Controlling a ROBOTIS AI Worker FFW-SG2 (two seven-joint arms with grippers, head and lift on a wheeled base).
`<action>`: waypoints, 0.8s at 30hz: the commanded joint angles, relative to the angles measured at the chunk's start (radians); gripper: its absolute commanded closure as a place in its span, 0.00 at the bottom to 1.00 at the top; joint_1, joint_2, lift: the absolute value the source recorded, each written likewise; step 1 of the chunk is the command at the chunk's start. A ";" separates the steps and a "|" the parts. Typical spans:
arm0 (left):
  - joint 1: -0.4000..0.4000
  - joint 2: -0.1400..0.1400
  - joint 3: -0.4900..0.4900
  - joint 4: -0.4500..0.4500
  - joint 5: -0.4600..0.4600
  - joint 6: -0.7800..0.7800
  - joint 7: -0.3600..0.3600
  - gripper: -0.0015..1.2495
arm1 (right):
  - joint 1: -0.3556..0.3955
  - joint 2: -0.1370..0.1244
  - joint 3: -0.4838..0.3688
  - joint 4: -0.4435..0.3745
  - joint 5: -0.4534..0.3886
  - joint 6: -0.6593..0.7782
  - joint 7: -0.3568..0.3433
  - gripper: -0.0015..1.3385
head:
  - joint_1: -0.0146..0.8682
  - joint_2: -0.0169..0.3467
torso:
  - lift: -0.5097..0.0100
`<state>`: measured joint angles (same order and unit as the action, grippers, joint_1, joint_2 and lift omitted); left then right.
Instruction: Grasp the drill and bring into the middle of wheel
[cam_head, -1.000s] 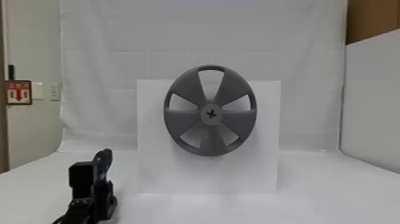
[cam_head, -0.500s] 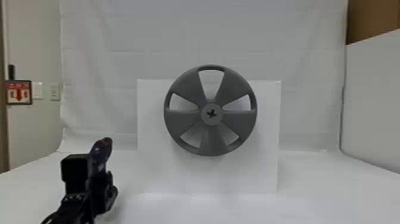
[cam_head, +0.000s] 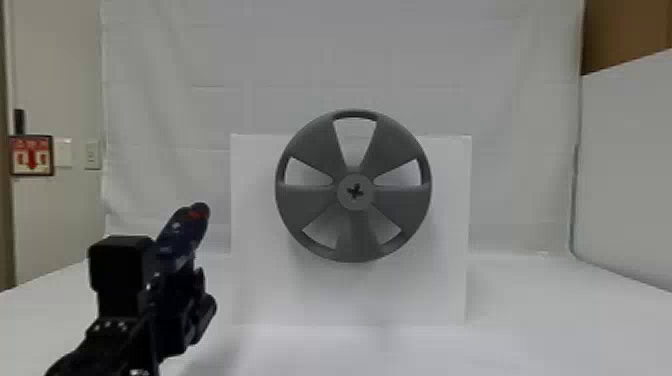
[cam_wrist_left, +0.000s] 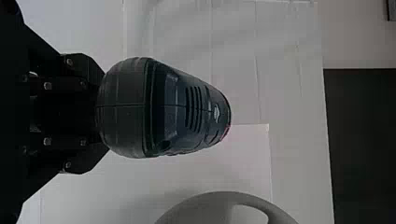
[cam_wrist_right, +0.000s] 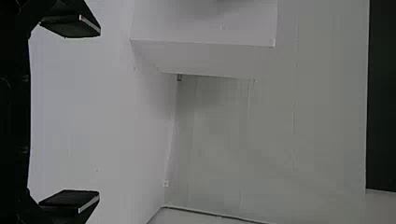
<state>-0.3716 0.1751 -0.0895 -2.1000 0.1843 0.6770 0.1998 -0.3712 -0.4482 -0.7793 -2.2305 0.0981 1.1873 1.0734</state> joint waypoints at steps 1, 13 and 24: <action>0.026 0.018 -0.042 -0.107 0.047 0.079 0.026 0.98 | 0.001 0.002 -0.009 -0.001 -0.001 0.000 0.000 0.06 | 0.08 0.13 | 0.21; -0.006 0.037 -0.134 -0.244 0.130 0.230 0.059 0.98 | 0.001 0.003 -0.009 0.000 0.000 0.000 0.000 0.06 | 0.08 0.13 | 0.21; -0.090 0.052 -0.239 -0.256 0.207 0.246 0.059 0.98 | 0.003 0.002 -0.009 -0.001 0.002 0.006 0.000 0.06 | 0.08 0.13 | 0.21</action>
<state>-0.4310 0.2231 -0.2915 -2.3559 0.3722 0.9217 0.2593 -0.3669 -0.4454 -0.7897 -2.2319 0.0983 1.1913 1.0736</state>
